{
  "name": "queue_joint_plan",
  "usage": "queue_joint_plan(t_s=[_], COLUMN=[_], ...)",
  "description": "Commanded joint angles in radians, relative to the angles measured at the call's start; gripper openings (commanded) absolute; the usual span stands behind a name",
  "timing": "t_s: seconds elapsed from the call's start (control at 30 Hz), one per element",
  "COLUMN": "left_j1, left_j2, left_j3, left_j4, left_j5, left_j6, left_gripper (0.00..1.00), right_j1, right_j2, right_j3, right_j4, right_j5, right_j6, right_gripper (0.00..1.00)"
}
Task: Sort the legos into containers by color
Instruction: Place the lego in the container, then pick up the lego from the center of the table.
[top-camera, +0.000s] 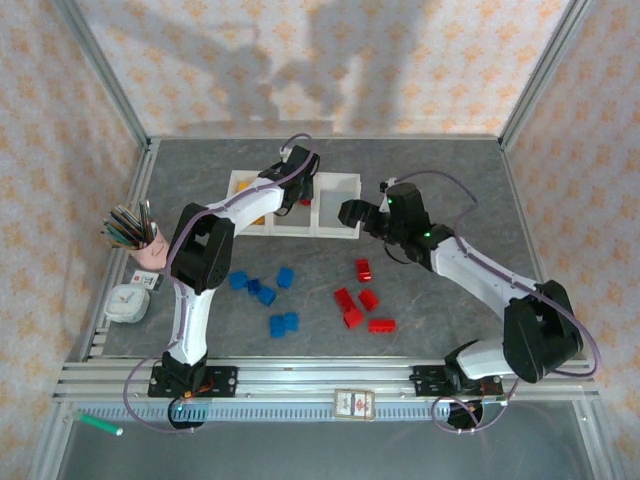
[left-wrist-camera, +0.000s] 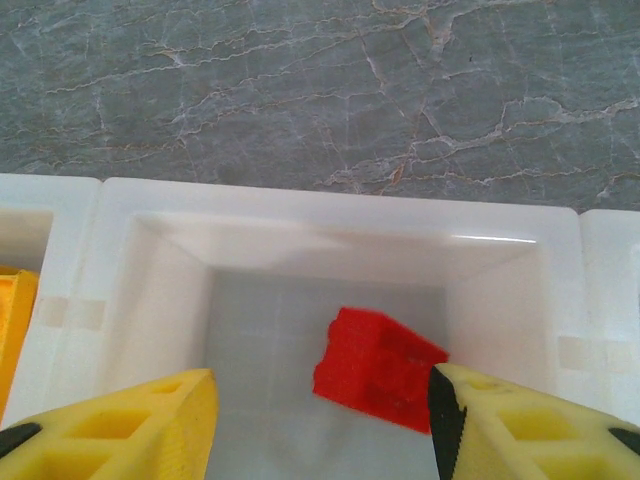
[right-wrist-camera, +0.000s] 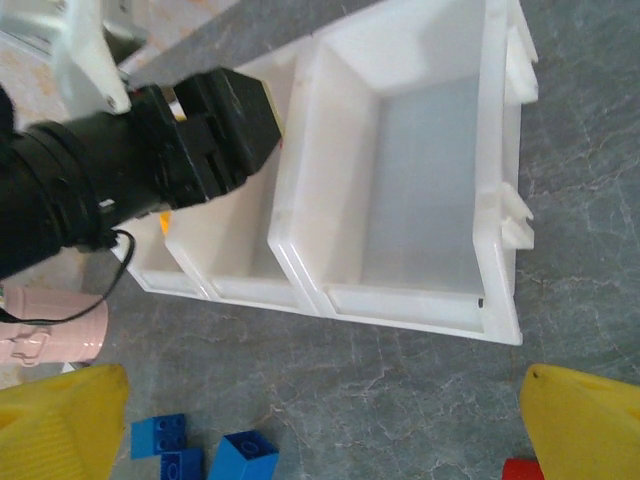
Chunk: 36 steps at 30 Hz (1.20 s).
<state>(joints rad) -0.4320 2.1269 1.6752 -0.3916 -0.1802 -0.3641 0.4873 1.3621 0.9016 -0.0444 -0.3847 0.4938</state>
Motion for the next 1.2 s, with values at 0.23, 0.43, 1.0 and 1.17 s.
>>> queue_joint_plan(t_s=[0.23, 0.43, 1.0, 1.17], left_j1=[-0.048, -0.188, -0.516, -0.538], left_j2=[-0.212, -0.392, -0.226, -0.096], left_j3=[-0.106, -0.291, -0.327, -0.233], left_j4=[-0.037, 0.022, 0.081, 0.007], left_j5=[0.076, 0.074, 0.069, 0.016], left_j6=[-0.060, -0.158, -0.451, -0.440], left_gripper=[0.59, 0.59, 0.67, 0.73], right_j1=[-0.045, -0.083, -0.246, -0.290], right_j2=[-0.124, -0.175, -0.252, -0.262], right_j3=[-0.084, -0.191, -0.395, -0.416], right_j4=[-0.049, -0.071, -0.080, -0.069], right_j5=[-0.003, -0.006, -0.050, -0.077], right_j6=[-0.019, -0.019, -0.035, -0.040], right_gripper=[1.00, 1.00, 1.00, 1.00])
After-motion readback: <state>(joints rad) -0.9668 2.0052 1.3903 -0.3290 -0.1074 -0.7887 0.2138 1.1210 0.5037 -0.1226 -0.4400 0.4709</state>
